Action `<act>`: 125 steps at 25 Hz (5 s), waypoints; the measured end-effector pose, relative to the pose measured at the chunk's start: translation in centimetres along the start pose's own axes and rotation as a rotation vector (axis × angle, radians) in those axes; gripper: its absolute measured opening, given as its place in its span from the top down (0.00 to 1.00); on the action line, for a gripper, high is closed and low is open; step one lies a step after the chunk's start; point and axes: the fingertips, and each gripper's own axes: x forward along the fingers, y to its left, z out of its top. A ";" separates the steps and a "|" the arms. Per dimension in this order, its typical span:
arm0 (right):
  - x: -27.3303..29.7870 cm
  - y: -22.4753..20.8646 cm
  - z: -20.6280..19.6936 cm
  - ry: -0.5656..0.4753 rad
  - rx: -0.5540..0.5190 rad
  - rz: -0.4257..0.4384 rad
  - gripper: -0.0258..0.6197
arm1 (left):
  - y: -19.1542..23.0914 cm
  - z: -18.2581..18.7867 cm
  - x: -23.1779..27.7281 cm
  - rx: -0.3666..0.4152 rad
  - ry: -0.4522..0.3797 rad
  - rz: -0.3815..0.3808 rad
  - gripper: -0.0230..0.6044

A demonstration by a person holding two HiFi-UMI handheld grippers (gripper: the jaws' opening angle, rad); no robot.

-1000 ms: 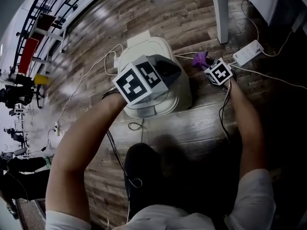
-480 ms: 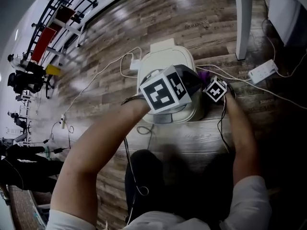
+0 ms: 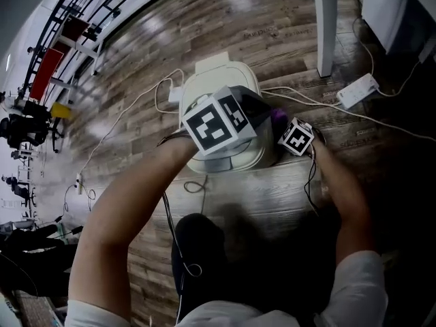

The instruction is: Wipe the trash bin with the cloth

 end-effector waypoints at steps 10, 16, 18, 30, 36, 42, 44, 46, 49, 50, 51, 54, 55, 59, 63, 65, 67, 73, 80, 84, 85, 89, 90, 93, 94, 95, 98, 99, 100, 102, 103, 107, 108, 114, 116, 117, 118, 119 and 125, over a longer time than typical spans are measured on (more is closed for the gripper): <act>-1.7 5.2 -2.5 -0.028 0.003 0.036 0.83 | 0.0 0.0 0.2 -0.006 -0.003 -0.008 0.96; -2.7 7.6 -3.3 -0.051 0.026 0.054 0.83 | 0.0 0.0 0.2 0.003 -0.010 -0.006 0.96; -3.1 8.0 -3.3 -0.059 0.025 0.060 0.83 | 0.3 0.3 0.1 0.005 -0.012 0.000 0.96; -5.5 21.2 -7.1 0.053 -0.169 0.551 0.83 | 0.0 0.4 -0.1 0.011 -0.014 0.006 0.96; -5.3 12.9 -8.5 0.115 -0.088 0.442 0.83 | -0.1 0.4 -0.1 0.015 -0.018 0.008 0.96; -3.9 -0.3 -7.4 0.110 0.081 0.199 0.83 | 0.0 0.7 -0.1 0.015 -0.027 0.015 0.96; -3.1 -3.0 -6.4 0.089 0.119 0.134 0.83 | 0.0 0.7 -0.1 0.016 -0.032 0.017 0.96; -2.1 -5.4 -5.0 0.061 0.149 0.048 0.83 | 0.0 0.7 -0.3 0.019 -0.036 0.022 0.96; -0.3 -8.7 -3.5 0.018 0.184 -0.114 0.83 | 0.1 0.8 -0.5 0.022 -0.040 0.026 0.96; 0.1 -9.4 -3.2 0.013 0.197 -0.163 0.83 | 0.1 0.8 -0.5 0.021 -0.040 0.027 0.96; 0.6 -9.9 -2.9 0.009 0.210 -0.200 0.83 | 0.1 0.8 -0.5 0.020 -0.040 0.027 0.96; 2.5 -9.0 -2.1 0.011 0.177 -0.213 0.83 | 0.0 0.8 -0.4 0.019 -0.039 0.027 0.96; 3.2 -8.0 -2.2 0.036 0.138 -0.189 0.83 | 0.0 0.8 -0.4 0.019 -0.039 0.027 0.96; 5.2 -3.7 -3.2 0.118 0.025 -0.072 0.83 | 0.0 0.7 -0.4 0.023 -0.044 0.030 0.96; 5.3 -1.7 -4.2 0.131 0.023 -0.013 0.84 | 0.1 0.8 -0.3 0.026 -0.050 0.031 0.96; 5.1 -0.8 -4.5 0.134 0.018 0.017 0.84 | 0.1 0.8 -0.3 0.028 -0.051 0.032 0.96; 5.0 0.0 -4.9 0.139 0.010 0.046 0.84 | 0.1 0.7 -0.2 0.028 -0.051 0.031 0.96; 4.2 3.6 -6.7 0.177 0.047 0.164 0.84 | 0.0 0.7 -0.4 0.025 -0.051 0.025 0.96; 2.6 7.7 -9.2 0.262 0.001 0.247 0.84 | 0.1 0.6 -0.4 0.030 -0.051 0.033 0.96; 1.3 11.0 -9.6 0.289 -0.042 0.309 0.84 | 0.0 0.6 -0.4 0.038 -0.054 0.041 0.96; 0.9 12.1 -9.7 0.296 -0.057 0.332 0.84 | 0.0 0.6 -0.5 0.042 -0.057 0.046 0.96; -1.5 16.9 -9.5 0.315 -0.127 0.414 0.84 | -0.2 0.5 -0.6 0.068 -0.070 0.061 0.96; -2.3 17.7 -9.2 0.311 -0.144 0.418 0.84 | -0.3 0.6 -0.6 0.077 -0.074 0.059 0.96; -5.0 19.1 -8.0 0.281 -0.166 0.390 0.84 | -0.7 0.6 -1.0 0.110 -0.088 0.041 0.96; -5.9 19.2 -7.6 0.270 -0.163 0.367 0.84 | -0.9 0.6 -1.2 0.122 -0.092 0.031 0.96; -6.8 19.1 -7.3 0.259 -0.158 0.336 0.84 | -1.2 0.5 -1.5 0.133 -0.095 0.020 0.96; -9.5 17.9 -6.5 0.247 -0.133 0.214 0.84 | -3.0 0.1 -3.3 0.184 -0.119 -0.024 0.96; -10.4 17.5 -6.3 0.249 -0.121 0.167 0.84 | -4.0 -0.2 -4.1 0.202 -0.133 -0.044 0.96; -11.4 17.1 -6.1 0.249 -0.109 0.119 0.84 | -5.0 -0.5 -5.1 0.215 -0.150 -0.066 0.96; -13.3 16.1 -5.5 0.247 -0.086 0.016 0.84 | -6.8 -1.4 -6.9 0.232 -0.180 -0.105 0.95; -14.4 15.5 -5.0 0.243 -0.074 -0.039 0.84 | -7.4 -1.9 -7.7 0.236 -0.191 -0.117 0.95; -18.5 14.0 -2.2 0.214 -0.032 -0.230 0.84 | -9.1 -4.5 -9.5 0.238 -0.208 -0.147 0.88; -19.4 13.7 -1.2 0.206 -0.036 -0.273 0.84 | -9.4 -5.1 -9.7 0.243 -0.207 -0.149 0.87; -23.0 12.7 3.6 0.194 -0.174 -0.373 0.84 | -9.7 -7.2 -9.2 0.237 -0.169 -0.141 0.84; -24.6 11.3 3.8 0.188 -0.147 -0.356 0.84 | -9.5 -7.0 -8.5 0.181 -0.180 -0.167 0.83; -25.6 10.4 3.8 0.178 -0.104 -0.344 0.84 | -9.3 -6.8 -8.3 0.140 -0.200 -0.180 0.82; -26.6 9.8 3.8 0.167 -0.046 -0.320 0.84 | -9.2 -6.5 -8.2 0.098 -0.224 -0.188 0.80; -27.5 9.5 3.8 0.160 0.028 -0.278 0.84 | -9.1 -6.4 -8.1 0.063 -0.243 -0.191 0.79; -34.5 9.0 11.1 -0.094 0.504 0.031 0.84 | -9.1 -5.8 -8.0 0.033 -0.263 -0.171 0.79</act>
